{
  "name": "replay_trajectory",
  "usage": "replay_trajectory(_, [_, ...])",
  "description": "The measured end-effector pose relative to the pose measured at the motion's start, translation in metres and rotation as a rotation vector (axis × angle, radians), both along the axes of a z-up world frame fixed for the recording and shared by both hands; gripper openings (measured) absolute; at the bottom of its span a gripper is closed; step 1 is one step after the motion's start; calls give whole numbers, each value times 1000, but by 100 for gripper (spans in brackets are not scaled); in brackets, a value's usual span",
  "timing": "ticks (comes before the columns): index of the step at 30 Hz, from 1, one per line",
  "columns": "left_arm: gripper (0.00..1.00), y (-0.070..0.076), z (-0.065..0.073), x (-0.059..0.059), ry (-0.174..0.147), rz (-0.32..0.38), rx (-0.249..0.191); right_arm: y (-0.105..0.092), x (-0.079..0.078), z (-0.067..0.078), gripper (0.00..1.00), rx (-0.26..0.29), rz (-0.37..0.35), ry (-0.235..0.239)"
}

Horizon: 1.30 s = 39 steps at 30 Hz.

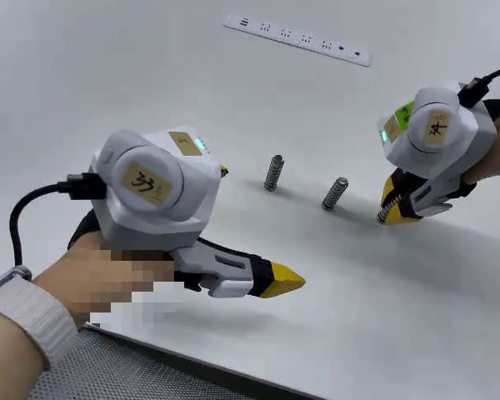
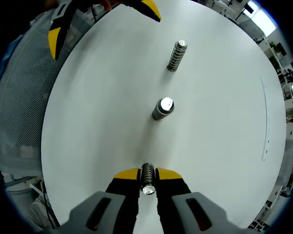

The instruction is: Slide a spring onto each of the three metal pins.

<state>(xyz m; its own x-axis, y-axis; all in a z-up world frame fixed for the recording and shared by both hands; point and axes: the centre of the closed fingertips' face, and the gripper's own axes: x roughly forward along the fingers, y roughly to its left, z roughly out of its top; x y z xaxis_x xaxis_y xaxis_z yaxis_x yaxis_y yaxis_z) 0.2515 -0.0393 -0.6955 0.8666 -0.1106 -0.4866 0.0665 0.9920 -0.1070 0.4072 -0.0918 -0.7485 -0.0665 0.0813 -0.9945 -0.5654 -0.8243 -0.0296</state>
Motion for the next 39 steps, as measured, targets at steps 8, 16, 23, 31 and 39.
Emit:
replay_trajectory(8, [100, -1, 0, 0, 1, 0, -6, -6, -5, -1, 36, -3, -39, 49])
replay_trajectory(16, [100, 2, 0, 0, -1, 13, -10, -17, -1, 6, 65, 71, -81, 51])
replay_trajectory(23, [100, 2, -1, 0, 9, 9, -5, -33, -1, 7, 81, 132, -174, 88])
replay_trajectory(31, [100, 7, 0, -1, -2, 31, -15, -49, -14, 14, 99, 259, -297, 136])
replay_trajectory(39, [100, 16, -1, -3, -6, 63, -26, -51, -26, 29, 99, 423, -458, 230])
